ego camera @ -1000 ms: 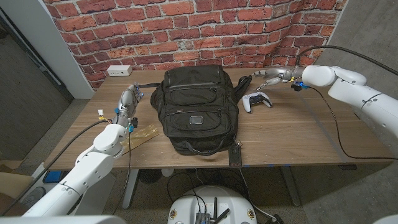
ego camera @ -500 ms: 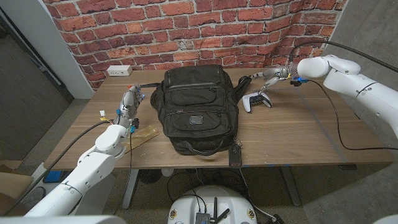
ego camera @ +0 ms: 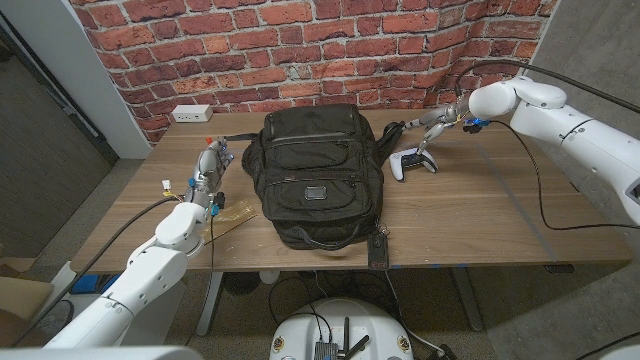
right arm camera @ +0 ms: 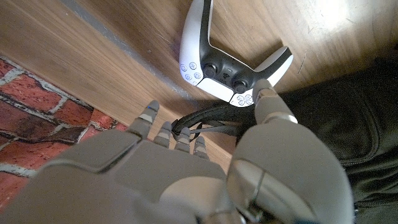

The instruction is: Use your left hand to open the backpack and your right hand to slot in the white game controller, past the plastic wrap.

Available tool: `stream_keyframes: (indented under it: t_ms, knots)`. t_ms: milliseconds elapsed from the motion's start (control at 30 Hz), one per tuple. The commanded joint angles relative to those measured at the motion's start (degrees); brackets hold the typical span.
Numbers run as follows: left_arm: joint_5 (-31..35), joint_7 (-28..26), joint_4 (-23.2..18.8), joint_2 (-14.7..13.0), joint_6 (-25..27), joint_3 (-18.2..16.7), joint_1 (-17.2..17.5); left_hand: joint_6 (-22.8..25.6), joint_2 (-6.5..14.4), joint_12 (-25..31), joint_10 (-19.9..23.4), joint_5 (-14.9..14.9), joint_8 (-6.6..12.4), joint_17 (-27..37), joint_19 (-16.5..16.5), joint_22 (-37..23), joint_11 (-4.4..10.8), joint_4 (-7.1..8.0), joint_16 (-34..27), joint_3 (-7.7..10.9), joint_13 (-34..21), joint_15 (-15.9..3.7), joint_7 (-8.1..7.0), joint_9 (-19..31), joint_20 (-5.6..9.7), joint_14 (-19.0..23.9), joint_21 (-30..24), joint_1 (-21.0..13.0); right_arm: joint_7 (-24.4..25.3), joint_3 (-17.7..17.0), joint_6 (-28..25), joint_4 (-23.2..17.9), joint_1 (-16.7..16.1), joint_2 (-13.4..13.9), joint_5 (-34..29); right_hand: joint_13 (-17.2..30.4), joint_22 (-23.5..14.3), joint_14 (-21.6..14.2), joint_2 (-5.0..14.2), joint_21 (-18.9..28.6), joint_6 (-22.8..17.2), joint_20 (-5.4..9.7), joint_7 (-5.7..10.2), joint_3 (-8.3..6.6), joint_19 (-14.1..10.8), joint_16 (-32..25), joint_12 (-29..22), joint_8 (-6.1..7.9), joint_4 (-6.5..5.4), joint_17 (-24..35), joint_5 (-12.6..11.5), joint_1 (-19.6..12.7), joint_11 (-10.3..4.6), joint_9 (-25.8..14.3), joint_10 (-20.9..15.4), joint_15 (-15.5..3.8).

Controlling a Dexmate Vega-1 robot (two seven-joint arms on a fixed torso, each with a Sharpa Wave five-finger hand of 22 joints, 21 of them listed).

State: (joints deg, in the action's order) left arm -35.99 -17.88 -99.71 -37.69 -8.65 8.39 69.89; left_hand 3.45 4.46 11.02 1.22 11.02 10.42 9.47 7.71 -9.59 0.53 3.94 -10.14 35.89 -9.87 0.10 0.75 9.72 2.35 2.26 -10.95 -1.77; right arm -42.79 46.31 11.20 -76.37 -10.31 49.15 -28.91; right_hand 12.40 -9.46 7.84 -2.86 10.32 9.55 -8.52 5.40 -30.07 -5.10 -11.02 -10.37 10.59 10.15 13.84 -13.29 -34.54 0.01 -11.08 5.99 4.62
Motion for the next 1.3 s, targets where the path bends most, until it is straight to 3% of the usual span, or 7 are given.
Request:
stream_keyframes:
  t_ms: [33,900,1300]
  knots:
    - [-0.1,-0.5,-0.1,0.2,-0.5,-0.1,0.6,0.4,2.7,0.1,0.8,0.3,0.15,0.3,0.6,-0.1,0.14,-0.15,-0.1,0.32,-0.1,0.19,0.04,0.3,1.33,0.5,0.0,0.5,-3.3,3.2,1.4,3.0,3.4,-2.6,-3.4,0.2,-0.3,0.2,-0.59,0.3,4.5,-0.82,0.16,0.1,0.1,-0.4,-0.1,-0.07,-0.26,0.1,0.1,-0.3,0.42,-0.1,1.0,1.09]
    - [-0.7,0.3,1.0,0.4,-0.2,0.6,-0.4,0.6,2.8,0.0,1.0,0.3,0.11,0.3,0.6,-0.1,0.16,-0.03,-0.1,0.37,-0.1,0.06,-0.01,0.3,1.34,0.7,0.1,0.5,-2.6,7.8,1.5,6.7,5.3,-5.8,-9.2,0.5,-0.3,0.0,-1.44,0.5,7.1,-2.34,-0.42,0.34,-0.3,-1.1,-0.8,0.3,-0.21,0.2,0.6,-1.2,1.7,-0.3,2.2,2.99]
    - [-1.1,0.6,1.5,0.5,0.2,1.2,-1.0,0.6,2.8,0.0,1.0,0.3,0.08,0.3,0.6,-0.1,0.1,0.02,-0.1,0.41,-0.1,0.08,-0.08,0.3,1.34,0.7,0.1,0.5,0.3,9.0,1.7,7.1,4.9,-5.9,-12.0,0.8,-0.2,-2.4,-1.42,1.1,6.4,-1.02,-0.93,0.13,-2.3,-2.3,-1.9,1.3,-0.15,0.4,0.9,-2.6,2.15,-0.3,0.2,0.99]
